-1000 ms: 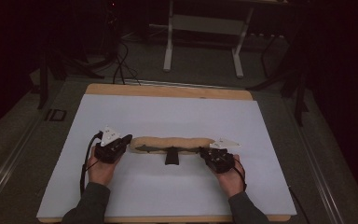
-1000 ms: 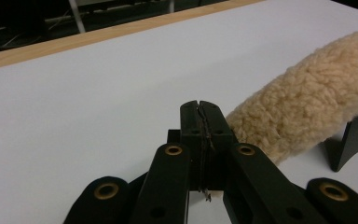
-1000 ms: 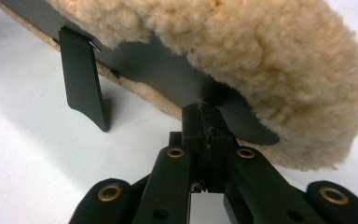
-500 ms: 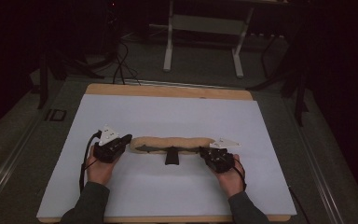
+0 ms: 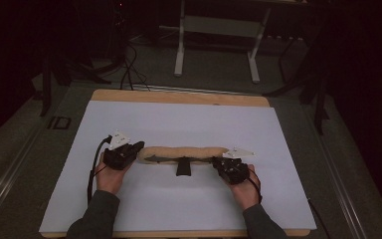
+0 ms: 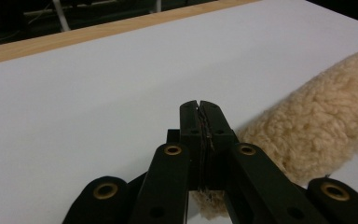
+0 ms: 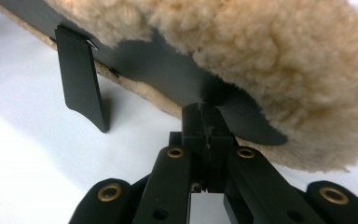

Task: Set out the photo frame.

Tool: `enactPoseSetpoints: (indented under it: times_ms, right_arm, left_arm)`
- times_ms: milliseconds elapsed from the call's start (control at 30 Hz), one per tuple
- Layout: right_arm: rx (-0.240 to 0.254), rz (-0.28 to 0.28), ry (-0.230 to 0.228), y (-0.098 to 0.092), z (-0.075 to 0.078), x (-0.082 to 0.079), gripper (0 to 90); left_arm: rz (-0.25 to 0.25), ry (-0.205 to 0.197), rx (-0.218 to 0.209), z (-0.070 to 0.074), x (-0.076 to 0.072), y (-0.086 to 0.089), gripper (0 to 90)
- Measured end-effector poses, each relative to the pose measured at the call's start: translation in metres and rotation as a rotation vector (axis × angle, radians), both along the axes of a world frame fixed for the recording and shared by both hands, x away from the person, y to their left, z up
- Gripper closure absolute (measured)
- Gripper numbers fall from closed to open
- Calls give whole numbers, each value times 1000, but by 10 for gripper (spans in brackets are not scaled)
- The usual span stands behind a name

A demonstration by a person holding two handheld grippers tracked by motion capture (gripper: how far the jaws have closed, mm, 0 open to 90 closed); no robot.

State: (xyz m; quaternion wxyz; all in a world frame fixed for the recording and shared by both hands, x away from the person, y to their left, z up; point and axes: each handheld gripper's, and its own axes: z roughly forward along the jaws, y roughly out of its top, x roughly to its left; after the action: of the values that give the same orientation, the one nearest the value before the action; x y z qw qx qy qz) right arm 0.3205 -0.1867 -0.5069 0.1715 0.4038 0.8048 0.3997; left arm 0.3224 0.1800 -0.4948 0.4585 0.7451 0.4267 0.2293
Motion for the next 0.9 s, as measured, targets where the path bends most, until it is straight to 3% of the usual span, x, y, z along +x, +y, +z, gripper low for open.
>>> enactPoseSetpoints:
  times_ms: [200,367,533,900]
  right_arm:
    - [3,-3,-2,-1,1,1,898]
    - [4,-6,-3,-1,0,1,898]
    - [9,-10,-4,-1,1,1,897]
    - [28,-5,-2,4,3,3,897]
  left_arm:
    - [-20,8,-25,-2,-4,3,899]
    - [-30,8,-11,0,-8,3,899]
    - [-38,14,-37,-2,-12,5,899]
    - [-42,24,-31,-1,-21,6,897]
